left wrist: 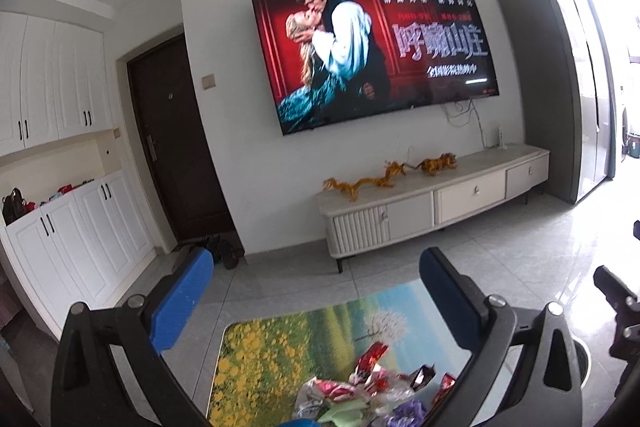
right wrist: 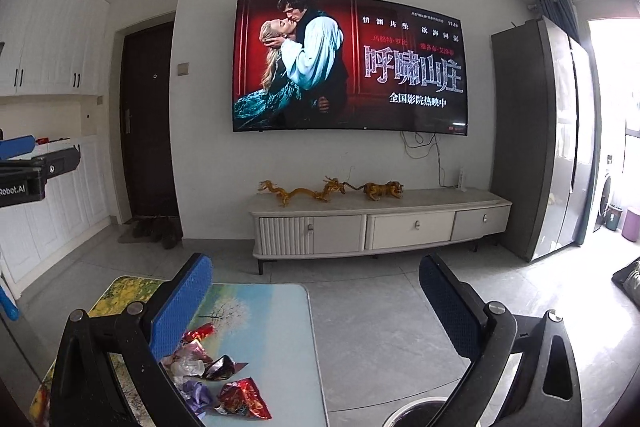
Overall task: Collect trash
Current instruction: 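Move both tools toward the pile of wrappers on the table, then grasp the red snack bag with the right gripper while the left gripper grasps the purple bag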
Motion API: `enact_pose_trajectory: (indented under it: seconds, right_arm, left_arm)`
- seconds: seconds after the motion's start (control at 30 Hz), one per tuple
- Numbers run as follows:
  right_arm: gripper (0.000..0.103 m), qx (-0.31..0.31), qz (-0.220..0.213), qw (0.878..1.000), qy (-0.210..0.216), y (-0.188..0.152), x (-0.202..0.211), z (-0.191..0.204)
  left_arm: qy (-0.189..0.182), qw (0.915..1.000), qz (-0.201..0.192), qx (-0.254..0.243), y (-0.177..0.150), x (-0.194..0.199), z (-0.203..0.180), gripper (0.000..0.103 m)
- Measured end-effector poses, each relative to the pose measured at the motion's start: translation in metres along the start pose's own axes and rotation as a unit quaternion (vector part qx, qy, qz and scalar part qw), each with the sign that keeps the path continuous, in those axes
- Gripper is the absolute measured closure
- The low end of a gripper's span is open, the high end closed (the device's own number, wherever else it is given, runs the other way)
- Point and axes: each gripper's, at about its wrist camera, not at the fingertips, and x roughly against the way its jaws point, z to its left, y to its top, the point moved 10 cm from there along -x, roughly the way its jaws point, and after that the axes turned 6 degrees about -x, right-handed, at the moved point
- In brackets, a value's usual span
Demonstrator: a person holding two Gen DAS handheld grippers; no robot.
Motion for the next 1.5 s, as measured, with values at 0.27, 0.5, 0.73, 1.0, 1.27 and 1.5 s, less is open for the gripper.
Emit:
enact_pose_trajectory:
  seconds: [0.27, 0.5, 0.73, 1.0, 1.27, 1.5]
  right_arm:
    - [0.0, -0.014, 0.119, 0.992, 0.05, -0.074, -0.044, 0.023]
    - [0.0, -0.042, 0.225, 0.971, 0.076, -0.151, -0.089, 0.033]
    - [0.0, -0.048, 0.286, 0.952, 0.103, -0.2, -0.117, 0.045]
    - [0.016, -0.045, 0.333, 0.931, 0.145, -0.238, -0.141, 0.055]
    - [0.033, -0.044, 0.353, 0.919, 0.167, -0.256, -0.157, 0.056]
    - [0.069, -0.042, 0.364, 0.907, 0.208, -0.265, -0.16, 0.069]
  left_arm:
    - [0.015, 0.9943, 0.106, -0.002, -0.103, -0.053, 0.022, 0.0]
    - [-0.005, 0.9783, 0.204, 0.034, -0.2, -0.092, 0.04, 0.0]
    - [-0.089, 0.962, 0.244, 0.085, -0.244, -0.106, 0.021, 0.0]
    - [-0.239, 0.9303, 0.276, 0.036, -0.277, -0.097, -0.094, 0.021]
    - [-0.265, 0.9196, 0.29, 0.018, -0.289, -0.114, -0.131, 0.021]
    - [-0.273, 0.9064, 0.322, 0.019, -0.316, -0.122, -0.138, 0.046]
